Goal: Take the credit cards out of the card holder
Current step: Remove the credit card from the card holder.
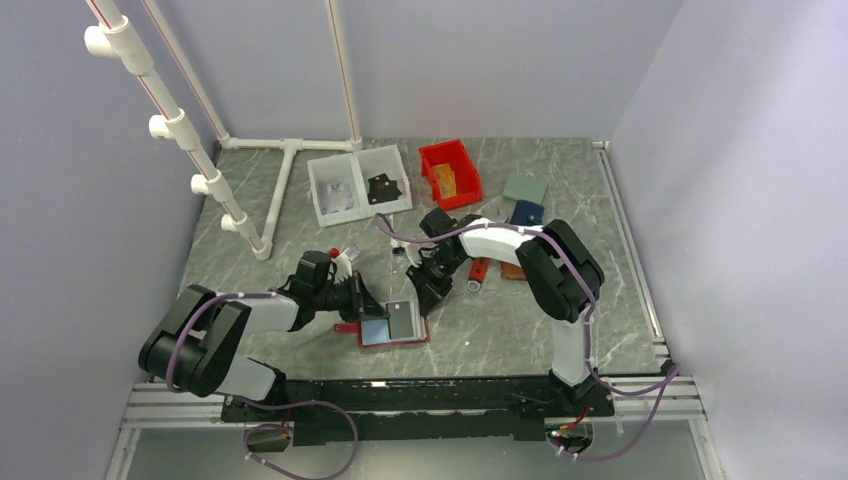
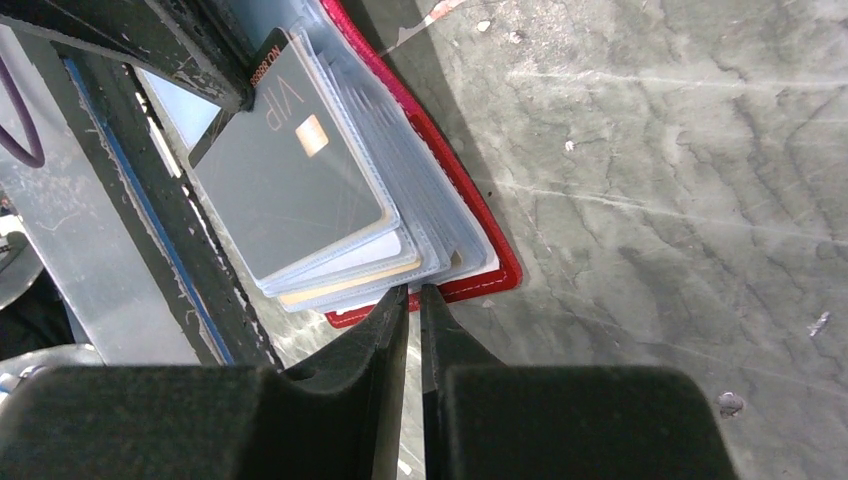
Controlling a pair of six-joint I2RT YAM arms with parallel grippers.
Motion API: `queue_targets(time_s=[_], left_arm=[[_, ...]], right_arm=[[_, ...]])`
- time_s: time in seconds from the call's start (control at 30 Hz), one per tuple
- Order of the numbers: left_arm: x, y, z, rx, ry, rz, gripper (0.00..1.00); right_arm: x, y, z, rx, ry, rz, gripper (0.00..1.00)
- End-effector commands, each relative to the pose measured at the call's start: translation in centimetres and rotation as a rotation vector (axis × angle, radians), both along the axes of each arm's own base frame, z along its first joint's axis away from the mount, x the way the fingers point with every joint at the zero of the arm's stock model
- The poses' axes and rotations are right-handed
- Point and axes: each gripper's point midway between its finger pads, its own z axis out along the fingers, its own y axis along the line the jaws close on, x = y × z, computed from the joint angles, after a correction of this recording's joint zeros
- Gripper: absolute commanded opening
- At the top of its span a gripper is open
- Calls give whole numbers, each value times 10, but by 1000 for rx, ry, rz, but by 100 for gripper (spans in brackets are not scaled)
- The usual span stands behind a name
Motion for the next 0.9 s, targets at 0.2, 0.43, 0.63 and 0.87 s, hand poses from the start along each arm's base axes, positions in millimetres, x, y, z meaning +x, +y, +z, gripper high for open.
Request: queue_targets(time_s=[0.2,0.43,0.63,0.87], left_arm=[[8,5,6,15,2,22,0],[6,8,4,38,27,29,0],[5,10,1,53,38,33,0],[6,14,-2,91,47,48,0]], right_arm=[[15,-22,-36,-132,-108,29,12],[16,-22,-35,-133,-110,29,13],[17,-22,-36,-136,-113,28,13],[17,-22,-35,-135,-115,29,13]])
